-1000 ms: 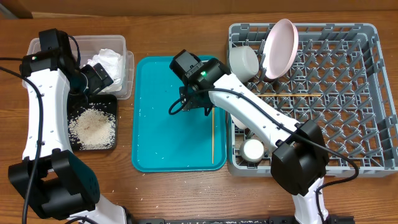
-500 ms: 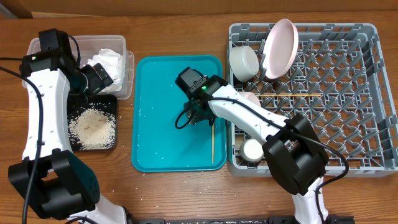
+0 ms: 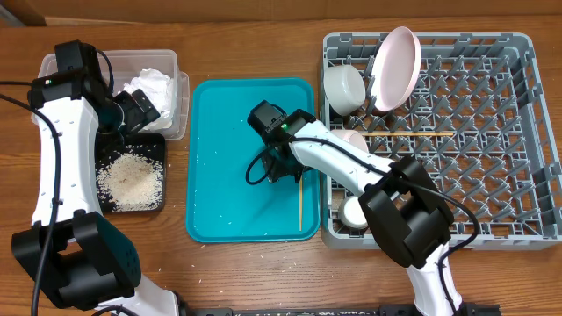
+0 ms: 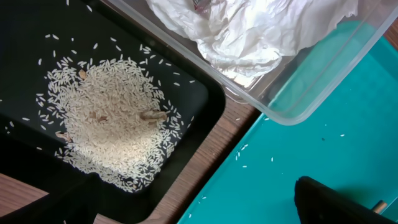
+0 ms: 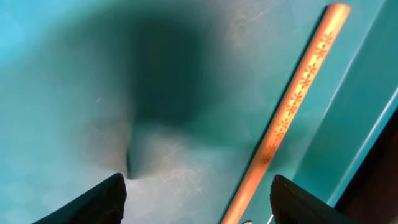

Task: Sort waste into correct bins and load items into the dishwasher
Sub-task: 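Return the right gripper to the tray and grasp the second chopstick, then carry the second chopstick into the rack and lay it beside the first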

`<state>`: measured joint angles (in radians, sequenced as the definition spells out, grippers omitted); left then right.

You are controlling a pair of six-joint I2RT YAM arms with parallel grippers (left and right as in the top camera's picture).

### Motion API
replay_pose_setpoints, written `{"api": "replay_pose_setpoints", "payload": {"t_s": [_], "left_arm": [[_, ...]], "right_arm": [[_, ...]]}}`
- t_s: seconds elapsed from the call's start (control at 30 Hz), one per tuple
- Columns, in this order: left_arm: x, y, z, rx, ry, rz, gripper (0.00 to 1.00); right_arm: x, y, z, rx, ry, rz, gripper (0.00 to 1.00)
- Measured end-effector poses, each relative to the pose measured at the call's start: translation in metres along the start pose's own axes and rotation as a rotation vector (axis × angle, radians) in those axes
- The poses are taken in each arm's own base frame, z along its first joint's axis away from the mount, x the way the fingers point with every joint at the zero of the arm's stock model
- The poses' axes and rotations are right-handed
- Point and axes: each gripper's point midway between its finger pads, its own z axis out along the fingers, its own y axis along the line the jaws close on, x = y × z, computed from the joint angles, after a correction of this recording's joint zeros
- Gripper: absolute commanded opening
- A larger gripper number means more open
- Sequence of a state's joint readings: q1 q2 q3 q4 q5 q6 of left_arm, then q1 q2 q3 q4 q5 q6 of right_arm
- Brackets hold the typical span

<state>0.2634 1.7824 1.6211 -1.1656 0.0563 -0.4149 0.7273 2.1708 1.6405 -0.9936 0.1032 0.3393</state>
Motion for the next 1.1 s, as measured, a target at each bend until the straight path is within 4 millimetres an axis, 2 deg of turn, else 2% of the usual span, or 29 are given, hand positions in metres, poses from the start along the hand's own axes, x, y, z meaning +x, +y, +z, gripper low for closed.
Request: {"api": "replay_pose_setpoints", "payload": {"t_s": [0.4, 0.43, 0.47, 0.5, 0.53, 0.57, 0.8, 0.93, 0.97, 1.03, 1.1], "left_arm": [[0.0, 0.0, 0.0, 0.0, 0.0, 0.0, 1.0], [0.0, 0.0, 0.0, 0.0, 0.0, 0.0, 1.0], [0.0, 0.0, 0.0, 0.0, 0.0, 0.0, 1.0], [0.0, 0.0, 0.0, 0.0, 0.0, 0.0, 1.0], [0.0, 0.0, 0.0, 0.0, 0.0, 0.0, 1.0], [0.0, 0.0, 0.0, 0.0, 0.001, 0.0, 1.0], [0.0, 0.0, 0.0, 0.0, 0.0, 0.0, 1.0], [0.0, 0.0, 0.0, 0.0, 0.0, 0.0, 1.0], [0.0, 0.0, 0.0, 0.0, 0.0, 0.0, 1.0], [0.0, 0.0, 0.0, 0.001, 0.0, 0.0, 1.0], [0.0, 0.0, 0.0, 0.0, 0.0, 0.0, 1.0]], "right_arm": [[0.008, 0.005, 0.008, -0.025, 0.042, -0.001, 0.64], [0.008, 0.006, 0.008, -0.029, 0.044, -0.001, 0.6], [0.008, 0.006, 0.008, -0.03, 0.044, -0.001, 0.49], [0.008, 0.006, 0.008, -0.032, 0.043, -0.001, 0.27], [0.007, 0.006, 0.008, -0.033, 0.043, 0.001, 0.1], [0.007, 0.007, 0.008, -0.033, 0.043, -0.004, 0.04], [0.013, 0.003, 0.004, -0.012, 0.077, -0.006, 0.04], [0.005, 0.003, -0.022, -0.006, 0.082, -0.016, 0.04], [-0.004, 0.005, -0.041, -0.012, 0.066, -0.022, 0.04], [-0.018, 0.009, -0.066, -0.029, 0.022, -0.022, 0.04], [-0.036, 0.011, -0.111, -0.057, -0.043, -0.014, 0.04]]}}
